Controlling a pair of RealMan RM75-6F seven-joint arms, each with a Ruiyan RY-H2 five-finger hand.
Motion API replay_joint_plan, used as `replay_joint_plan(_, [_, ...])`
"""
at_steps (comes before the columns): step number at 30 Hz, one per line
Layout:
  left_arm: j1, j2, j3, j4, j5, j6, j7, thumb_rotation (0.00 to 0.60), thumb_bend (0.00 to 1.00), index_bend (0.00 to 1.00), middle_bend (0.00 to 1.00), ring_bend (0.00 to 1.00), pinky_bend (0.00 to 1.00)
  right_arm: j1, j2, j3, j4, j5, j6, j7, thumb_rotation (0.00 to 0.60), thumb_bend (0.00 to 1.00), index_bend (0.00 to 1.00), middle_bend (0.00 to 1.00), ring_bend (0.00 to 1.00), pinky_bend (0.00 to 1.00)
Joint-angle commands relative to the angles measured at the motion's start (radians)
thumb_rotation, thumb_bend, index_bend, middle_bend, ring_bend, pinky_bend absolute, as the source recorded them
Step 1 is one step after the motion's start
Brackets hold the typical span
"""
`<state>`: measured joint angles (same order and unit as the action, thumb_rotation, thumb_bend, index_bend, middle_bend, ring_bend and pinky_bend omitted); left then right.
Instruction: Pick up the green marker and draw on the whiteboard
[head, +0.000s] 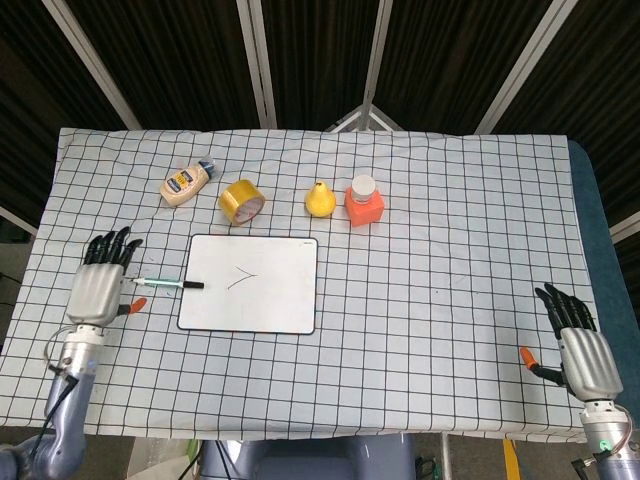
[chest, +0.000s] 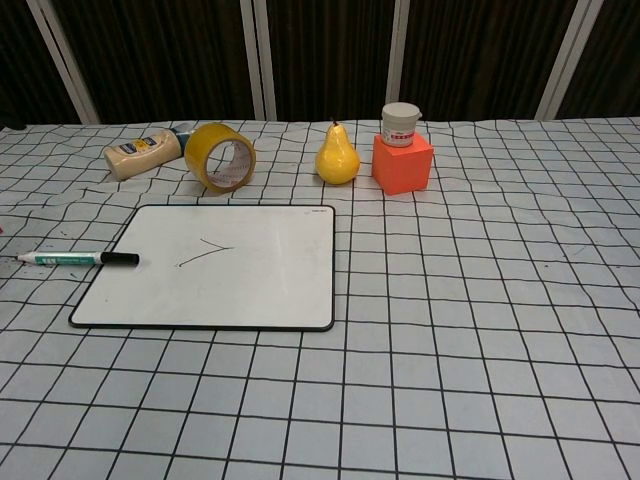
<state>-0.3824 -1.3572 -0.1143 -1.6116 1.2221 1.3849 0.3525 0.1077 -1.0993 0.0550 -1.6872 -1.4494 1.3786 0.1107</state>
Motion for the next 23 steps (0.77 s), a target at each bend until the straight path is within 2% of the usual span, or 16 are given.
replay_joint_plan(1, [0.132, 0.149, 0.085, -0.131, 0.155, 0.169, -0.100, 0.600, 0.15, 0.11, 0.00, 0.00, 0.00, -0.004, -0.001, -0.005, -0.001, -0.008, 0.007, -0.007, 0.600, 0.32, 0.00, 0.00, 0.00, 0.00])
replay_joint_plan(5, [0.220, 0.184, 0.137, -0.067, 0.263, 0.304, -0.160, 0.600, 0.15, 0.10, 0.00, 0.00, 0.00, -0.008, -0.005, -0.007, 0.002, -0.018, 0.019, -0.022, 0.600, 0.32, 0.00, 0.00, 0.00, 0.00])
replay_joint_plan(8, [0.261, 0.177, 0.161, 0.009, 0.302, 0.354, -0.198, 0.600, 0.15, 0.07, 0.00, 0.00, 0.00, -0.008, -0.008, -0.007, 0.006, -0.023, 0.024, -0.033, 0.600, 0.32, 0.00, 0.00, 0.00, 0.00])
replay_joint_plan(15, [0.274, 0.162, 0.151, 0.071, 0.320, 0.357, -0.244, 0.600, 0.15, 0.06, 0.00, 0.00, 0.00, -0.009, -0.018, -0.008, 0.014, -0.031, 0.033, -0.054, 0.600, 0.32, 0.00, 0.00, 0.00, 0.00])
replay_joint_plan(23, [0.278, 0.160, 0.148, 0.081, 0.338, 0.333, -0.280, 0.600, 0.14, 0.06, 0.00, 0.00, 0.00, -0.012, -0.023, -0.006, 0.019, -0.035, 0.044, -0.067, 0.600, 0.32, 0.00, 0.00, 0.00, 0.00])
